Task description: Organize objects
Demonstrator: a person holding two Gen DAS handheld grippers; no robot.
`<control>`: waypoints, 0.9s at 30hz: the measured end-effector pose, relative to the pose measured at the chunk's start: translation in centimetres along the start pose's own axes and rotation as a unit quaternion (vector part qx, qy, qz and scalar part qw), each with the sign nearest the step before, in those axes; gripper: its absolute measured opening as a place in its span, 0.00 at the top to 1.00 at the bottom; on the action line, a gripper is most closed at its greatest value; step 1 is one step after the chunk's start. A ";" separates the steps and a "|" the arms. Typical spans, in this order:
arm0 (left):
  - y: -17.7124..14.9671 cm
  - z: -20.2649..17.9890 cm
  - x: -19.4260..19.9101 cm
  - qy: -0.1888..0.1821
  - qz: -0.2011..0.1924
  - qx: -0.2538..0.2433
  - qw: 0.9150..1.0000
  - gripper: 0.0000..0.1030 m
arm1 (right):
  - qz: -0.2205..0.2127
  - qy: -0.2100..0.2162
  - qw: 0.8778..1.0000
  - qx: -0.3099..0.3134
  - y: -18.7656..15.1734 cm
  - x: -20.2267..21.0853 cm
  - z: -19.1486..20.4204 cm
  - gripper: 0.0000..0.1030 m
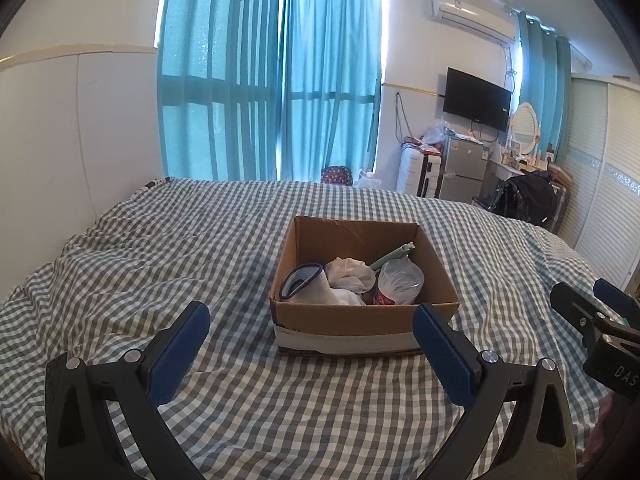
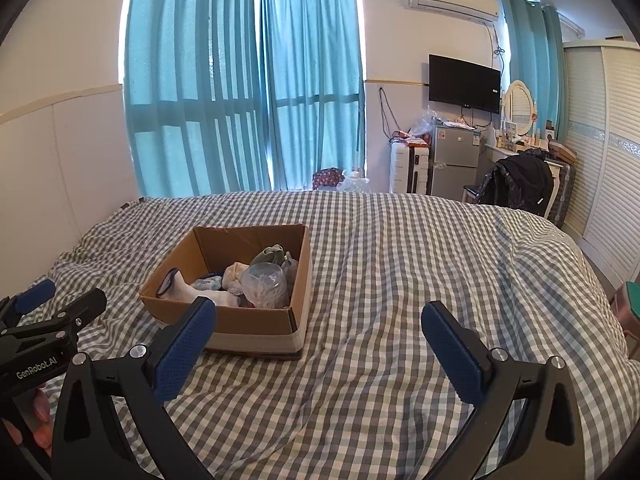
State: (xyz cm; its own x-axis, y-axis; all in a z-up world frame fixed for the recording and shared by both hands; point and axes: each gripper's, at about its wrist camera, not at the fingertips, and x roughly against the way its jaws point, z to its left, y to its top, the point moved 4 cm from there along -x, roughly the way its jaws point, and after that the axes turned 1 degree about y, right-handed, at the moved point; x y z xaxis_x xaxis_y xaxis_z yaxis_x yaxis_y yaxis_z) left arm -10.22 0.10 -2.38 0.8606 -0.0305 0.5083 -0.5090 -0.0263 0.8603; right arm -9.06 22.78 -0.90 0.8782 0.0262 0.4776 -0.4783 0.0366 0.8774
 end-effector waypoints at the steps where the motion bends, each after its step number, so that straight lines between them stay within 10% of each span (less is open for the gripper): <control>1: 0.0 0.0 0.0 0.000 -0.001 0.000 1.000 0.00 | 0.000 0.000 1.000 0.001 0.0 0.0 0.0 0.00; 27: 0.4 0.2 0.4 0.008 -0.006 -0.015 1.000 0.00 | 0.007 -0.006 1.000 0.002 -0.2 -0.6 0.2 0.00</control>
State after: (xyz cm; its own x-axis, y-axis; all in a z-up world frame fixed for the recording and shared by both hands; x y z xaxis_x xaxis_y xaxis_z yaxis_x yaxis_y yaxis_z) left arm -10.11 -0.13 -1.84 0.8667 -0.0144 0.4986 -0.4986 0.0025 0.8668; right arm -9.51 22.59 -1.32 0.8712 0.0147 0.4907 -0.4909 0.0329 0.8706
